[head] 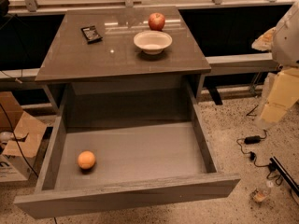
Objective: Pick orange from top drawer and place on counter
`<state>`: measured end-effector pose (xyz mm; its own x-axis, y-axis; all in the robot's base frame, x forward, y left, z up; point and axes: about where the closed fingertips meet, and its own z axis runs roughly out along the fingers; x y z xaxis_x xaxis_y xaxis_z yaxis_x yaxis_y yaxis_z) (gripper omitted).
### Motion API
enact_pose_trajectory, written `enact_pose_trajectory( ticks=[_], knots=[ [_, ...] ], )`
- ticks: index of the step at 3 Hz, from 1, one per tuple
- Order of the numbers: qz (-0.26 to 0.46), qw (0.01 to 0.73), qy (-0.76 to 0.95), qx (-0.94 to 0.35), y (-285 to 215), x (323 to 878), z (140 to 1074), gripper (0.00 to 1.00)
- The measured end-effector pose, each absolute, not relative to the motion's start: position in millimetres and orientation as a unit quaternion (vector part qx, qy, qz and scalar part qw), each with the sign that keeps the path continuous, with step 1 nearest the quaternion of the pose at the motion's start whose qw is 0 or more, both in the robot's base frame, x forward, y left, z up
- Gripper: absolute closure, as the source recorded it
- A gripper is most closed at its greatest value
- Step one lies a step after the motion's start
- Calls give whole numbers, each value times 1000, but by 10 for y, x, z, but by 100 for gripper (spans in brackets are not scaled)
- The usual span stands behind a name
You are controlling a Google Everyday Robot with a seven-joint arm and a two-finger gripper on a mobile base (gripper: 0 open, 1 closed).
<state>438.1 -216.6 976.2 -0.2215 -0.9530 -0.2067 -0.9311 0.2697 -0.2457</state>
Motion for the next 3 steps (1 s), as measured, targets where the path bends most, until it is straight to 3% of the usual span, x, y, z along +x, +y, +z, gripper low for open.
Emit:
enact_pose_trajectory(
  ticks=[2, 3],
  knots=[
    [-48, 159, 788, -593, -2007, 4491, 9740, 0],
    [-20, 192, 768, -610, -1412, 4670, 9530, 0]
  ],
)
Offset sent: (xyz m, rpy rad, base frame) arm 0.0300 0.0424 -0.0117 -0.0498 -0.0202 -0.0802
